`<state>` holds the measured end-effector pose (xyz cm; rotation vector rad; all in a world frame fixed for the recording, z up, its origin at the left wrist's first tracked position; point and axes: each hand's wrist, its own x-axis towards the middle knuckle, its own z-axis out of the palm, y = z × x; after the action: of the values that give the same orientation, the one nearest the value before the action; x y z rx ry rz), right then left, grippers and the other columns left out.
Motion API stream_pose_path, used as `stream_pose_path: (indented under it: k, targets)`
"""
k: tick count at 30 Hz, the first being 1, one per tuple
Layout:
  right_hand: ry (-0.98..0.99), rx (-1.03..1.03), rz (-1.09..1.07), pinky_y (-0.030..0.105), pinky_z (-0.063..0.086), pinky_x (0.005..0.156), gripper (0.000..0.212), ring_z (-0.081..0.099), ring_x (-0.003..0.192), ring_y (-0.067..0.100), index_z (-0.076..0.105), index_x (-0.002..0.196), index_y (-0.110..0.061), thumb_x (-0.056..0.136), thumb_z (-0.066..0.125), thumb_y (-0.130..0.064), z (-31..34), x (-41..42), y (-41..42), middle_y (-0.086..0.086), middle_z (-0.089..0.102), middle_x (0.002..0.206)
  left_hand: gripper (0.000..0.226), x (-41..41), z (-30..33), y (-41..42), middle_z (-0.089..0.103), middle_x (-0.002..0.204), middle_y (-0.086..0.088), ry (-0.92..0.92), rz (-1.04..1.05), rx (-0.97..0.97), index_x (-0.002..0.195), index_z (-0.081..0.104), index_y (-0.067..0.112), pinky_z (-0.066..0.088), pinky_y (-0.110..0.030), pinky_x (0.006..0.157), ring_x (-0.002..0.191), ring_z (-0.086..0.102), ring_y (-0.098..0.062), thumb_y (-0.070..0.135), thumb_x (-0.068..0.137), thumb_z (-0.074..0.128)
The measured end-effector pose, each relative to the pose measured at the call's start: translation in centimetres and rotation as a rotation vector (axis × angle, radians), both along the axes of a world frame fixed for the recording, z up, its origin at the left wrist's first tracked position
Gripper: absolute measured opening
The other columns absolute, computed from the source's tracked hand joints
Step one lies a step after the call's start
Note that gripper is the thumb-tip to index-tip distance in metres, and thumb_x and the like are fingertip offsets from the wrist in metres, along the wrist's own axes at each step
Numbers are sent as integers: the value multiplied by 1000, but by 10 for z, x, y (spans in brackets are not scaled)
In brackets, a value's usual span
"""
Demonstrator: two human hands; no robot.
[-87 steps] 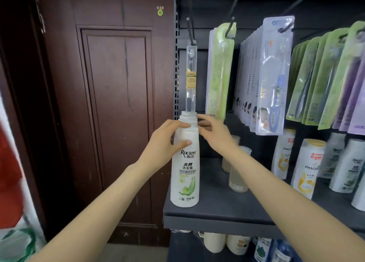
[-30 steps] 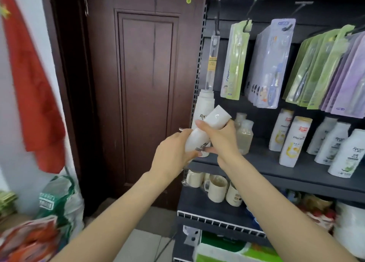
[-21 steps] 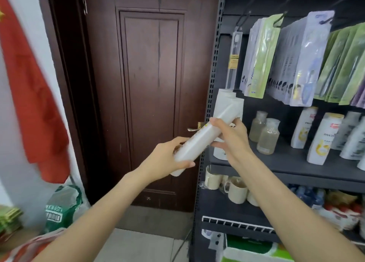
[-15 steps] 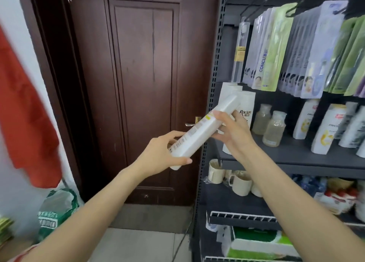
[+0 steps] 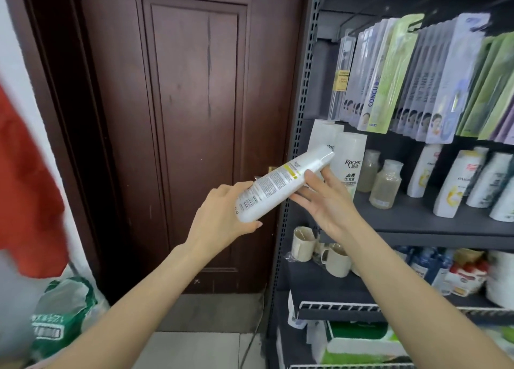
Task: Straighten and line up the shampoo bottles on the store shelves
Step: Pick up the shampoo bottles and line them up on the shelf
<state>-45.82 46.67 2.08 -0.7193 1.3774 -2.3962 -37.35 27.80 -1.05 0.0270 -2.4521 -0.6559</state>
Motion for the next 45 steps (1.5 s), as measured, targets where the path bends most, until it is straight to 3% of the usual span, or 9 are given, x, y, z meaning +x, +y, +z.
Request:
stream_pose_path:
  k: [8,13,17,21,25,29,32,41,45]
  targets:
    - [11,33,-162,42,57,82,48,63,110,30,44,137,-10,91,58,-10,1,-1,-4,13,64,121,80,-4,-2,-5,54,112,10,-71,-131,131,132,42,38,42,-29,92,106,48,-10,43,62,80]
    - [33,36,-216,36,58,74,41,67,99,22,46,134,-6,93,52,-5,4,0,-5,7,67,107,77,0,6,-11,49,105,24,-116,-217,172,131,43,37,35,-10,81,103,47,-1,33,65,82]
    - [50,43,-182,34,57,73,40,67,96,20,47,133,-8,93,52,-5,4,4,-7,6,67,108,79,0,1,-13,50,109,17,-92,-202,137,131,42,38,36,-20,87,104,46,-2,34,63,82]
    - [72,94,-175,34,58,78,50,66,106,21,51,130,-11,83,64,-21,8,8,-7,6,68,114,75,-1,0,-17,55,109,16,-99,-245,196,130,45,35,39,-11,80,101,52,0,32,64,81]
    - [67,210,-170,32,58,74,50,68,97,14,56,122,-15,76,64,-32,20,10,-5,2,67,109,66,-3,0,-17,60,106,18,-153,-331,279,125,48,41,41,-10,76,98,54,8,26,68,79]
    - [33,166,-257,37,59,64,46,70,89,21,52,115,-10,76,69,-27,31,9,-6,5,67,101,64,-15,6,-8,61,114,13,-227,-408,302,131,45,39,43,-21,90,106,55,0,25,75,73]
    - [87,265,-423,35,58,60,50,69,90,19,52,116,-11,75,76,-27,37,6,-8,5,66,101,63,-28,15,6,62,114,10,-198,-409,283,133,45,36,46,-26,93,106,56,-3,25,77,72]
    - [158,469,-567,38,61,67,48,66,84,13,52,109,-20,72,80,-32,39,-18,-6,-1,65,98,45,-75,46,57,64,94,12,72,-290,315,111,55,25,52,-20,66,79,62,-1,35,73,76]
    - [426,610,-679,36,58,78,28,66,90,14,64,104,-15,82,72,-32,44,-41,22,0,68,98,36,-95,48,60,63,92,13,56,-288,450,105,56,22,46,-11,59,78,59,4,27,75,76]
